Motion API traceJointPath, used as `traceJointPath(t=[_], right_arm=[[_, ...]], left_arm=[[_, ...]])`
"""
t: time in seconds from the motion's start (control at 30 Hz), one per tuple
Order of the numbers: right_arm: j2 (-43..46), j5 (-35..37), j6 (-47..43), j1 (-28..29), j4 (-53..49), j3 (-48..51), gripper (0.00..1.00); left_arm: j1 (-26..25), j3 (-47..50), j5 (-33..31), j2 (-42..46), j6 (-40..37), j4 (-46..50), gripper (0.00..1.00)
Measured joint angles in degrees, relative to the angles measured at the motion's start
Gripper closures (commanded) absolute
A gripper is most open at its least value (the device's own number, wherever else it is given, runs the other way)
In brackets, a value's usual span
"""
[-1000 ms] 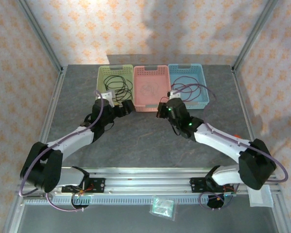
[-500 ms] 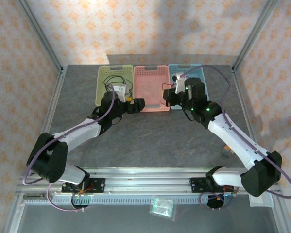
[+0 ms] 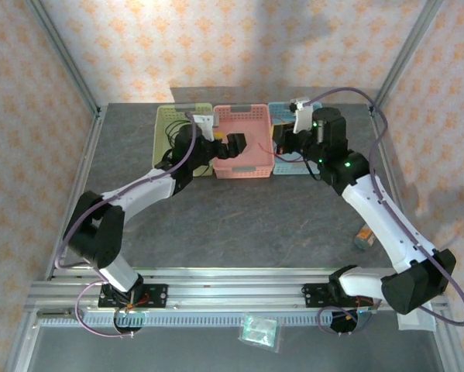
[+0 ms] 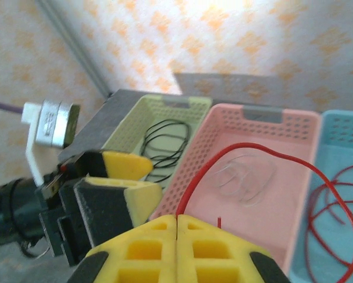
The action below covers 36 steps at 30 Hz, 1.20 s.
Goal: Untangle the cables
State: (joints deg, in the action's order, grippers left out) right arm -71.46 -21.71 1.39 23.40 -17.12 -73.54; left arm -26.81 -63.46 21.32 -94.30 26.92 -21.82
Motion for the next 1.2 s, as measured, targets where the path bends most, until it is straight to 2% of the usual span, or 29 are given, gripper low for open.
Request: traceJointPath(t=[0.27,0.47,0.73,0.9,1.07,1.2], right_arm=[[-5.2,5.6,0.4,-7.4,0.2,-3.5,1.0],[-12.2,8.3,0.5,-10.1,1.0,-5.0,1.0],[-23.1,9.7,0.4,-10.6,2.1,-9.2,1.0],[-32.6,14.4,0.5,-10.7,1.6,-15.0,1.0],[-39.5,17.9,1.2,-10.7,0.2,-16.7,1.0],[-41.8,18.4,2.4,-10.7,-0.6,-16.7,0.89]], left_arm=[[-4.5,-14.9,-4.8,-9.9,0.4,2.0,0.01],[-7.2,-23.7,-8.3,-16.5,0.0,3.3,0.01],[-7.8,-24.7,-9.4,-21.7,1.8,3.4,0.01],[-7.8,-23.7,-10.1,-22.1,3.4,2.6,0.01],[-8.0,-22.2,-11.0,-22.1,3.7,1.2,0.01],[-8.1,-20.5,-11.6,-22.1,3.7,1.0,0.01]])
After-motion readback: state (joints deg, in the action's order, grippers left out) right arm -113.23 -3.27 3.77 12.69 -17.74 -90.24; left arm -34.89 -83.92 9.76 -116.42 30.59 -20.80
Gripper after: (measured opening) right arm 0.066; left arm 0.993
